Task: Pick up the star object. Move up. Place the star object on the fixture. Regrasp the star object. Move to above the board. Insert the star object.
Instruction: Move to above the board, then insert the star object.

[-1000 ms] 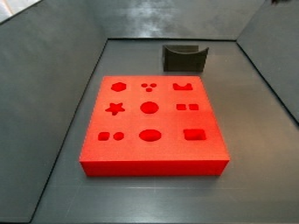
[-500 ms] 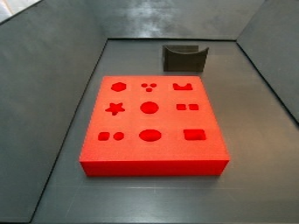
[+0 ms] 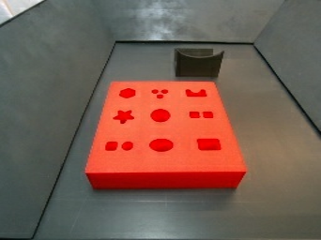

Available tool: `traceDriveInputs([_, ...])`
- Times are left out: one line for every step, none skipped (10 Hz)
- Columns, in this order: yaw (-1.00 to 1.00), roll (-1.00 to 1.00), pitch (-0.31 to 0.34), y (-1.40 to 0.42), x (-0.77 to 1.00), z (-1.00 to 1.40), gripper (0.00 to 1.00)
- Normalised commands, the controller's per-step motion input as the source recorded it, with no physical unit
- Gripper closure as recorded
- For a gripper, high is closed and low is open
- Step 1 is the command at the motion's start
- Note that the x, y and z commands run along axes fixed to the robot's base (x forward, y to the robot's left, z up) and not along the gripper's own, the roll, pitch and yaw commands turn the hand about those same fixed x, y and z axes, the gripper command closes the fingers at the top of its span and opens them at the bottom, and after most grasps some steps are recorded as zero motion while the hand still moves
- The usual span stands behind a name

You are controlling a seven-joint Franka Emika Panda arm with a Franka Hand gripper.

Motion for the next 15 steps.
traceDriveInputs([-0.06,-1.0,-0.069,-1.0,-0.96,-0.09,1.0])
traceDriveInputs([-0.06,-1.0,-0.083,-0.99,-1.0,-0.11,1.0])
traceDriveInputs([-0.06,-1.0,-0.091,-0.97,-1.0,-0.09,1.0])
traceDriveInputs([-0.06,-1.0,-0.101,-0.9,-1.0,-0.09,1.0])
traceDriveInputs([-0.06,-1.0,-0.099,-0.73,-0.84,-0.09,1.0])
traceDriveInputs([-0.06,-1.0,-0.107,-0.37,-0.49,-0.04,1.0])
traceDriveInputs([-0.07,-1.0,-0.102,-0.15,-0.27,-0.02,1.0])
traceDriveInputs([-0.07,-1.0,-0.089,-0.01,-0.11,-0.01,1.0])
traceDriveInputs([-0.08,-1.0,-0.089,0.0,-0.08,-0.01,1.0])
traceDriveInputs([-0.08,-1.0,-0.102,0.02,-0.07,0.0,1.0])
traceDriveInputs([-0.05,-0.78,-0.099,0.03,-0.07,0.0,1.0])
traceDriveInputs([-0.03,-0.55,-0.089,0.03,-0.07,0.0,1.0])
traceDriveInputs([-0.02,-0.37,-0.071,0.02,-0.06,0.0,1.0])
traceDriveInputs([-0.02,-0.24,-0.049,0.02,-0.04,0.0,1.0])
traceDriveInputs([-0.01,0.0,0.0,0.0,0.0,0.0,1.0])
